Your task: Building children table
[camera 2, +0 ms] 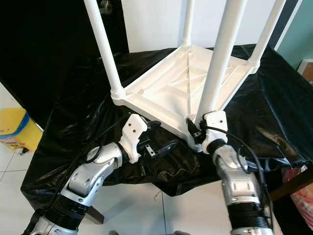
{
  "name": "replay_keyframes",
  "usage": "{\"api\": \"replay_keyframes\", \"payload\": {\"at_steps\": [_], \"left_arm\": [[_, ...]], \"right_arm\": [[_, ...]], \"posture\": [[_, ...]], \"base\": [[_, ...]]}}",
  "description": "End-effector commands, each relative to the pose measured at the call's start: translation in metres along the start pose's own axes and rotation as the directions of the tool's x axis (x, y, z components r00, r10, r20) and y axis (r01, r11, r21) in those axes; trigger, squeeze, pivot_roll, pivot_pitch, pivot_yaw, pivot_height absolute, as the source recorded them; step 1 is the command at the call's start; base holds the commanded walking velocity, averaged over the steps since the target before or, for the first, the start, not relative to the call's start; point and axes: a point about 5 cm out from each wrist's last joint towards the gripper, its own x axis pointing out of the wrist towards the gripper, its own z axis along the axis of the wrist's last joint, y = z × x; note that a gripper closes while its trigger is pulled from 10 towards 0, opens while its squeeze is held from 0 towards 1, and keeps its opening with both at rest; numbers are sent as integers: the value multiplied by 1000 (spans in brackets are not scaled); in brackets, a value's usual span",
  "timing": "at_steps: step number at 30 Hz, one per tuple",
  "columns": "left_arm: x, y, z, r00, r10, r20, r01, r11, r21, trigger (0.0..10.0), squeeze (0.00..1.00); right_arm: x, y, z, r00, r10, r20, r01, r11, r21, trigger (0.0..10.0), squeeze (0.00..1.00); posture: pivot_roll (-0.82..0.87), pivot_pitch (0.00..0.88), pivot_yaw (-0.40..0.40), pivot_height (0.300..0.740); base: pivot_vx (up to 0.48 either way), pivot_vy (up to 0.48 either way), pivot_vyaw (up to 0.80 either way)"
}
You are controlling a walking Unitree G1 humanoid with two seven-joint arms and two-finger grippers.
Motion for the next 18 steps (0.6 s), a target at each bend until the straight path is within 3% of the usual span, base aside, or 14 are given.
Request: {"api": "replay_keyframes", "payload": {"at_steps": [1, 2, 7, 10, 12, 14, 18], "left_arm": [[-1, 0, -1, 1000, 4, -7, -4, 1000, 2, 10000, 0], [-1, 0, -1, 1000, 5, -8, -5, 1000, 3, 10000, 0], [-1, 0, -1, 1000, 7, -8, -7, 1000, 3, 10000, 0], [-1, 0, -1, 1000, 8, -7, -8, 1000, 1, 10000, 0], [-1, 0, -1, 1000, 8, -7, -8, 1000, 1, 10000, 0], [0, -1, -1, 1000, 6, -5, -6, 1000, -2, 10000, 0], [0, -2, -1, 1000, 4, -4, -4, 1000, -4, 10000, 0]], "right_arm": [[-1, 3, -16, 993, -84, -86, 87, 996, 32, 10000, 0], [-1, 2, -17, 983, -158, -94, 163, 986, 42, 10000, 0], [-2, 1, -19, 959, -260, -108, 266, 963, 48, 10000, 0], [-4, 4, -23, 910, -393, -132, 401, 915, 35, 10000, 0], [-4, 4, -23, 910, -393, -132, 401, 915, 35, 10000, 0], [-3, 11, -23, 861, -487, -147, 498, 866, 50, 10000, 0], [-1, 14, -19, 860, -492, -136, 503, 862, 64, 10000, 0]], "posture": [[-166, 35, 5, 740], [-164, 34, 3, 740], [-163, 34, 1, 740], [-164, 36, -1, 740], [-164, 36, -1, 740], [-169, 40, 2, 740], [-171, 40, 3, 740]], "base": [[0, 0, 0], [0, 0, 0], [0, 0, 0], [0, 0, 0], [0, 0, 0], [0, 0, 0], [0, 0, 0]]}}
